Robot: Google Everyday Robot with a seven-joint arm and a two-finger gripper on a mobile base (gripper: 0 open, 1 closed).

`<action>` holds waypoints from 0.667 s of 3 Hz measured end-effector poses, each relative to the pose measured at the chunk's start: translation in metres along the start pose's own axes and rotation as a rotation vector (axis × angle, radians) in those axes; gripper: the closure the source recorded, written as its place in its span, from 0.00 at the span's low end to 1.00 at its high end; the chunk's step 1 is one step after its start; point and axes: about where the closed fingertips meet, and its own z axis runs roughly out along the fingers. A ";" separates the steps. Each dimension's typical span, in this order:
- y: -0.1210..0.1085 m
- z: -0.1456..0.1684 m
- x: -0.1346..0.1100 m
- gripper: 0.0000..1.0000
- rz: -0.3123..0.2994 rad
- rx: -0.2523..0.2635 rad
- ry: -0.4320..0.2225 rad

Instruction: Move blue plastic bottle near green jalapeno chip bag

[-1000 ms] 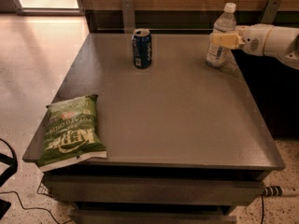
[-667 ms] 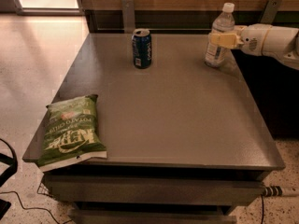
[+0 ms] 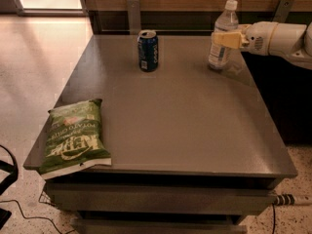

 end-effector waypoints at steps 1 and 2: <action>0.033 0.001 -0.023 1.00 -0.015 0.004 0.000; 0.073 0.002 -0.036 1.00 -0.042 0.032 -0.011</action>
Offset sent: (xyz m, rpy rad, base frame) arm -0.0818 0.0972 0.0361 -0.0375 -0.0528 -0.0679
